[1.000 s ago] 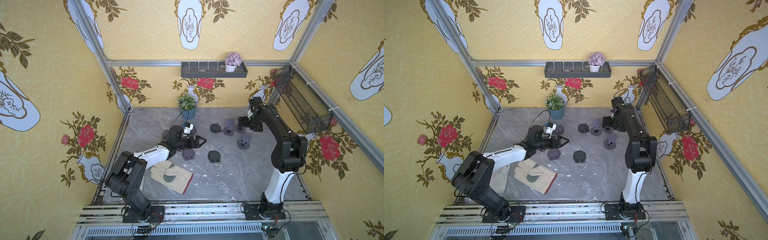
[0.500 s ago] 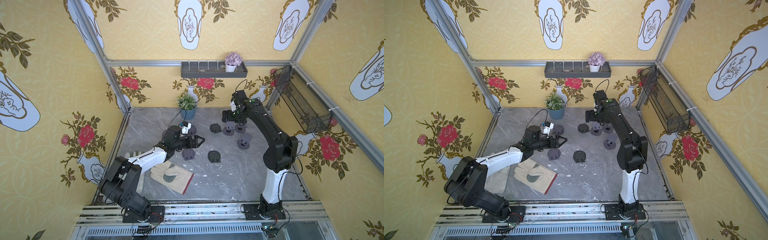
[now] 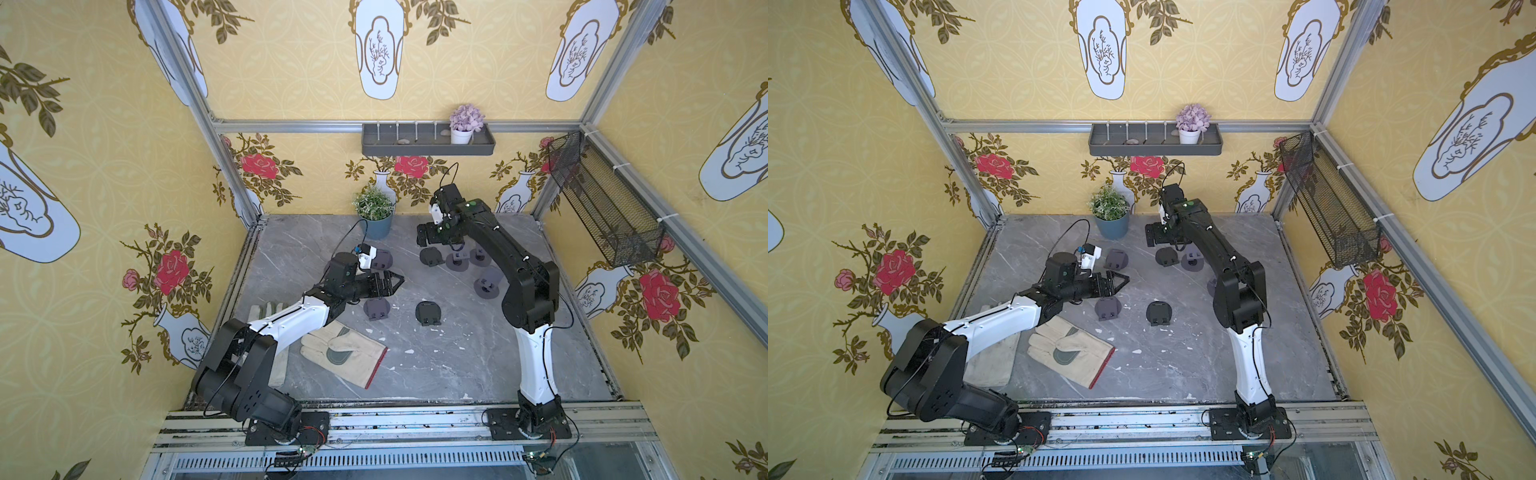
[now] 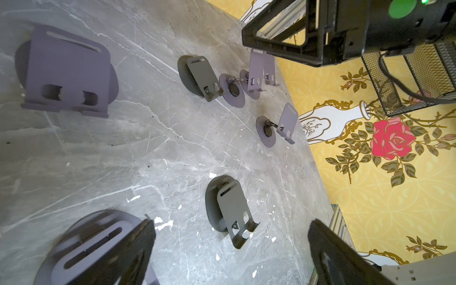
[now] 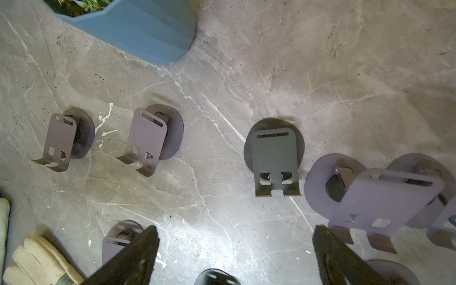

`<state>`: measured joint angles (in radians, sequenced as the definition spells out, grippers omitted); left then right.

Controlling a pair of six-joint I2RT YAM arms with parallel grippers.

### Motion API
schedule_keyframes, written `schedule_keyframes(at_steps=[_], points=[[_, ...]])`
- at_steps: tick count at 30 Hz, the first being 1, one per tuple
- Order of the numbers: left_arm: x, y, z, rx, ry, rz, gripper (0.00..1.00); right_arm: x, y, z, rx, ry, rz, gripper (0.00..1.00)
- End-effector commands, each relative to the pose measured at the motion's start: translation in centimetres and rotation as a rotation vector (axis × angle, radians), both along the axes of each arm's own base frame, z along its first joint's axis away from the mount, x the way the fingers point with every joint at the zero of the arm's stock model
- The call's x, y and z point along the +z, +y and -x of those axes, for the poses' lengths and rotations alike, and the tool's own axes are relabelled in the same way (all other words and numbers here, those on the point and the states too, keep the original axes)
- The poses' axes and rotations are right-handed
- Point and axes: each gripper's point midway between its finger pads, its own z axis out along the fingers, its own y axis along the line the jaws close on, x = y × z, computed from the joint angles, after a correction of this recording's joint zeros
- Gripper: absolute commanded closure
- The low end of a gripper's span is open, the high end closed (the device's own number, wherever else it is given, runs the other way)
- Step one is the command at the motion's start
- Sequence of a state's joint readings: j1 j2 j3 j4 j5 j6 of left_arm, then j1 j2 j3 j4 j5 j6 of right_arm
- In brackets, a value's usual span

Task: Open the phone stand
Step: Pick up the phone stand at the center of the board.

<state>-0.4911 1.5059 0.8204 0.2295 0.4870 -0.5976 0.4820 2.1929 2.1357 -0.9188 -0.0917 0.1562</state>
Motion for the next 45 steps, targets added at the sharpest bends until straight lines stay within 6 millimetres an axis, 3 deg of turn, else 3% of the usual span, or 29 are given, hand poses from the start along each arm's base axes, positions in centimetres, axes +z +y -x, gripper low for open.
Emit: schedule_keyframes(at_steps=[1,16,21,30,43,45], points=[[-0.2,0.3,-0.2,0.012,-0.007,-0.008,0.01,-0.7,0.4,-1.0,0.004,-0.025,0.021,0.02],[-1.6,1.0,-0.4,0.028,0.024,-0.012,0.01,-7.4,-0.1,-1.9,-0.011,0.04,0.135,0.02],[-2.2,1.4,-0.5,0.027,0.036,-0.018,0.01,-10.0,-0.8,-1.7,-0.031,0.089,0.17,0.02],[-2.9,1.6,-0.9,0.024,0.049,-0.013,0.01,-12.9,-2.6,-1.2,-0.08,0.147,0.227,0.02],[-3.2,1.3,-1.9,0.002,0.058,-0.008,0.01,-14.0,-2.6,-1.5,-0.082,0.158,0.212,0.0],[-3.3,1.3,-2.0,0.003,0.061,-0.007,0.01,-14.0,-2.5,-1.6,-0.078,0.158,0.214,0.05]])
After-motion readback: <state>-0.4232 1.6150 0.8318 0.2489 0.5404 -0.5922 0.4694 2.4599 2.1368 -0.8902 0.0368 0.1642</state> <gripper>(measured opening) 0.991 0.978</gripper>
